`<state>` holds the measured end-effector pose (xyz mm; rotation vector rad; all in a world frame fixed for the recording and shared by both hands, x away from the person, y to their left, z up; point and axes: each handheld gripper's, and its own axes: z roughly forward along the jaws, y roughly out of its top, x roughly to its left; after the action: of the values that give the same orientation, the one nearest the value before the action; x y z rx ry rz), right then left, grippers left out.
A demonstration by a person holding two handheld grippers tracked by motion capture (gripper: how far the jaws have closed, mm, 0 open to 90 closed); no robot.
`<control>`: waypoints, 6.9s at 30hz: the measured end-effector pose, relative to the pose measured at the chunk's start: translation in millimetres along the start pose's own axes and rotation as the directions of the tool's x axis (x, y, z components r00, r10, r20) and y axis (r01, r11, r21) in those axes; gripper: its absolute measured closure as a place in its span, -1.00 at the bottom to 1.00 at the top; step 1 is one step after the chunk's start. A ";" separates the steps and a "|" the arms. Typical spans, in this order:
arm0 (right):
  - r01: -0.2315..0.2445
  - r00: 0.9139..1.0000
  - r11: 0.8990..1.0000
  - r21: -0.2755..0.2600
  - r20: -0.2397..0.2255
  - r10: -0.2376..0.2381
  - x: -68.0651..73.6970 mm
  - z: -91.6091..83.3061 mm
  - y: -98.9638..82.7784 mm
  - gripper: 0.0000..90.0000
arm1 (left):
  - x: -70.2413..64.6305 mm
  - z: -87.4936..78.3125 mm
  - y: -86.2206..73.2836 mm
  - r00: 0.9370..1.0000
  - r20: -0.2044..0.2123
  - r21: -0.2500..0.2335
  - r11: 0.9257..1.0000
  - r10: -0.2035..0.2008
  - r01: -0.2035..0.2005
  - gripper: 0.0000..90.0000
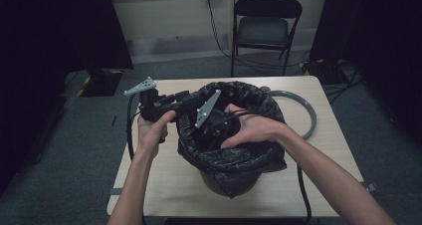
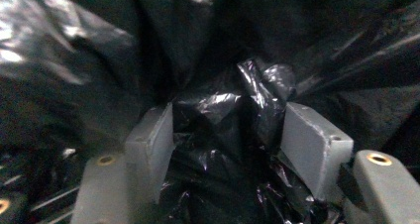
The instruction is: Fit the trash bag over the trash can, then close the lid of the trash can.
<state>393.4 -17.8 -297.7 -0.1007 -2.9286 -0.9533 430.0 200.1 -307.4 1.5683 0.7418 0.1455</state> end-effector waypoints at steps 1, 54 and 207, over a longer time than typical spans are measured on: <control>-0.001 1.000 1.000 -0.006 -0.001 0.001 -0.9 0.0 0.1 -0.22 | 0.0 -0.1 0.1 1.000 0.000 0.001 1.000 0.001 -0.001 0.08; -0.155 0.966 0.957 -0.244 0.165 0.198 -69.6 -105.9 -9.0 -0.35 | -2.8 -6.9 3.3 0.997 -0.070 0.012 0.999 0.041 -0.041 -0.17; -0.546 0.063 0.432 -0.718 0.479 0.876 -111.1 -133.2 -267.2 0.79 | 46.5 -37.2 -199.3 0.831 -0.519 0.458 0.886 0.201 0.072 -0.83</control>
<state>487.5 -316.6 -355.4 -2.4897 -2.3546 -1.3684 374.3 247.8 -502.1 2.0410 1.2484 0.5305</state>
